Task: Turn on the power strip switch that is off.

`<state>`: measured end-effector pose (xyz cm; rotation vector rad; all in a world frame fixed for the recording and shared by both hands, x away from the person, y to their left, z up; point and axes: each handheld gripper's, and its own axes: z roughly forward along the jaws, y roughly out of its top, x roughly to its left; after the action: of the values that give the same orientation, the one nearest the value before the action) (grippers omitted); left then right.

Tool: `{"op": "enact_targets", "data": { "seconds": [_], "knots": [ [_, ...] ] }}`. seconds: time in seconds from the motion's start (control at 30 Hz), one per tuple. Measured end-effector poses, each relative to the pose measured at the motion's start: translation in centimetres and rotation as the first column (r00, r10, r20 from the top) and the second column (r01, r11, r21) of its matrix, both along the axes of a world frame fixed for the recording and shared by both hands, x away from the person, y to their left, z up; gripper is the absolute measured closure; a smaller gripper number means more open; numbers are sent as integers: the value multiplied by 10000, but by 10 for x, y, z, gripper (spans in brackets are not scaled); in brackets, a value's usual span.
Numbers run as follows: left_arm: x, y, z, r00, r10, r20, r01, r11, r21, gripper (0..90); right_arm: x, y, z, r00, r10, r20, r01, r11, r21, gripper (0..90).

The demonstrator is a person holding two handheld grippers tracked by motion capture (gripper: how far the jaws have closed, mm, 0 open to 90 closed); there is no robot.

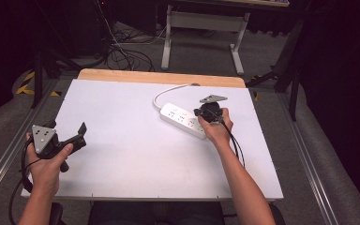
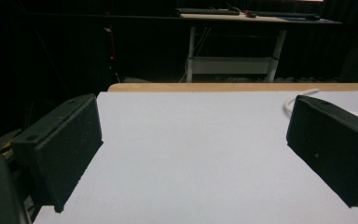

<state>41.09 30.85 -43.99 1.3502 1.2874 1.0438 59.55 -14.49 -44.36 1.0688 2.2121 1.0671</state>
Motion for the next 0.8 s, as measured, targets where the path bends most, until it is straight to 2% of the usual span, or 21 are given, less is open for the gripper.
{"op": "enact_targets", "data": {
  "seconds": [0.1,0.13,0.17,0.23,0.37,0.47,0.53,0.6,0.8],
  "knots": [
    [0,-1,0,10000,10,17,-10,10000,9,40,-6,-3,8,9996,144,252,-153,9992,365,900],
    [0,-1,0,10000,9,23,-9,10000,12,40,-10,-6,13,9990,222,401,-251,9971,725,900],
    [0,-1,0,10000,13,23,-13,10000,21,40,-10,-6,13,9990,222,401,-251,9971,725,900],
    [0,-1,0,10000,15,27,-15,10000,17,40,-15,-9,18,9976,298,628,-362,9940,1034,900],
    [0,-1,0,10000,16,48,-17,10000,22,40,-29,-20,29,9922,422,1169,-614,9842,1662,900],
    [0,-1,0,10000,32,40,-32,10000,18,40,-41,-30,34,9870,467,1540,-764,9783,1927,900],
    [0,-1,0,10000,36,51,-36,10000,12,40,-50,-40,38,9832,444,1773,-818,9744,2096,900],
    [0,-2,0,10000,18,60,-18,10000,30,40,-61,-54,43,9784,309,2043,-824,9651,2486,900],
    [0,-3,0,10000,2,63,-2,10000,-2,40,-77,-72,47,9692,204,2455,-877,9599,2662,900]
  ]
}}
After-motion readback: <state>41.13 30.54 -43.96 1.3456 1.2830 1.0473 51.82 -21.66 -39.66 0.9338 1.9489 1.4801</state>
